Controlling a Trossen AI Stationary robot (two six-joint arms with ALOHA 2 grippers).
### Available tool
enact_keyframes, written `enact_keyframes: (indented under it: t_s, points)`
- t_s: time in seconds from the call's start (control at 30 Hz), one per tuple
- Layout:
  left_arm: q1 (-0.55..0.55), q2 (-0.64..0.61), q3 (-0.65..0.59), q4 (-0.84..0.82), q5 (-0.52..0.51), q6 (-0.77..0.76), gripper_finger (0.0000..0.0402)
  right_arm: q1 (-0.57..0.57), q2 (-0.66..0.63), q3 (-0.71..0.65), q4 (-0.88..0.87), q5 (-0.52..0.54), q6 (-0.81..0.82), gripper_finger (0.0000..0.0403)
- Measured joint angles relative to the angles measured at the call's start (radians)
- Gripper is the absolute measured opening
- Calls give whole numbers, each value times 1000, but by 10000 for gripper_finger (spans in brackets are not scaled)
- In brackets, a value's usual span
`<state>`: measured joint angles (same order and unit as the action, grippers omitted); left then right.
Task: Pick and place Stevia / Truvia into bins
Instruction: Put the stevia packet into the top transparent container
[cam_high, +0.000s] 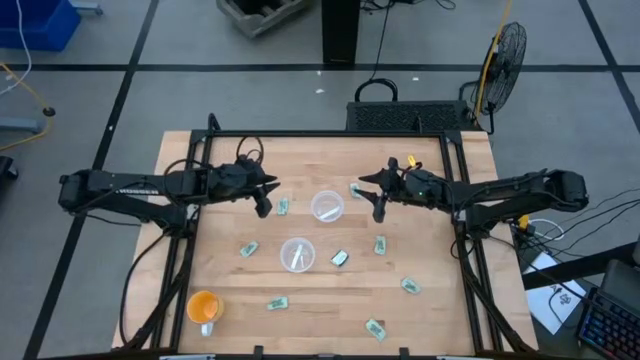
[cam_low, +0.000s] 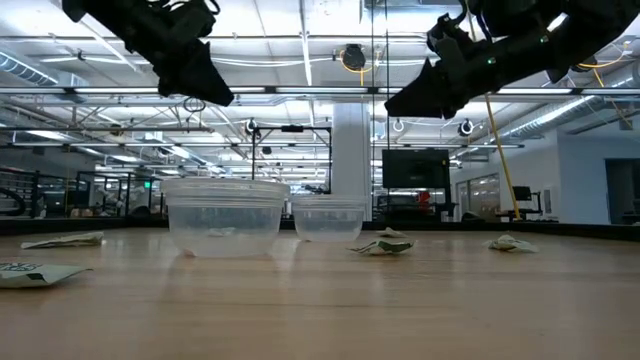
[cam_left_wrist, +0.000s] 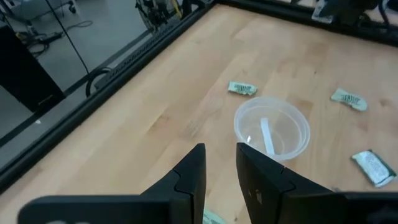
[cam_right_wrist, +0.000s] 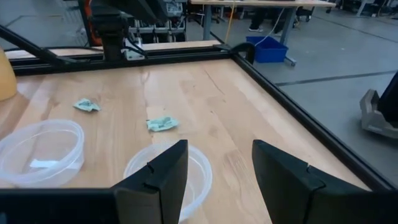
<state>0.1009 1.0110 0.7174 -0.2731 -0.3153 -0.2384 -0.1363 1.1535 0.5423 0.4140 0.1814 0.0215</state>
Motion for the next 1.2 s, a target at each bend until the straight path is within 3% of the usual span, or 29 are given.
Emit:
enact_keyframes:
  t_s: [0.3, 0.47, 0.63, 0.93, 1.2]
  points:
    - [0, 0, 0, 69, 0, 0, 93, 0, 31, 0, -25, -4, -5, 171]
    - [0, 20, -1, 70, 0, 0, 93, -20, 37, 0, -91, -131, 41, 171]
    - [5, 52, -1, 85, -1, -1, 93, -51, 40, 0, -158, -77, 49, 171]
    - [18, 82, -1, 195, -1, -2, 93, -100, 245, 1, -102, -48, 42, 171]
    - [43, 82, -1, 195, -23, 35, 93, -108, 367, 1, -62, -51, 40, 171]
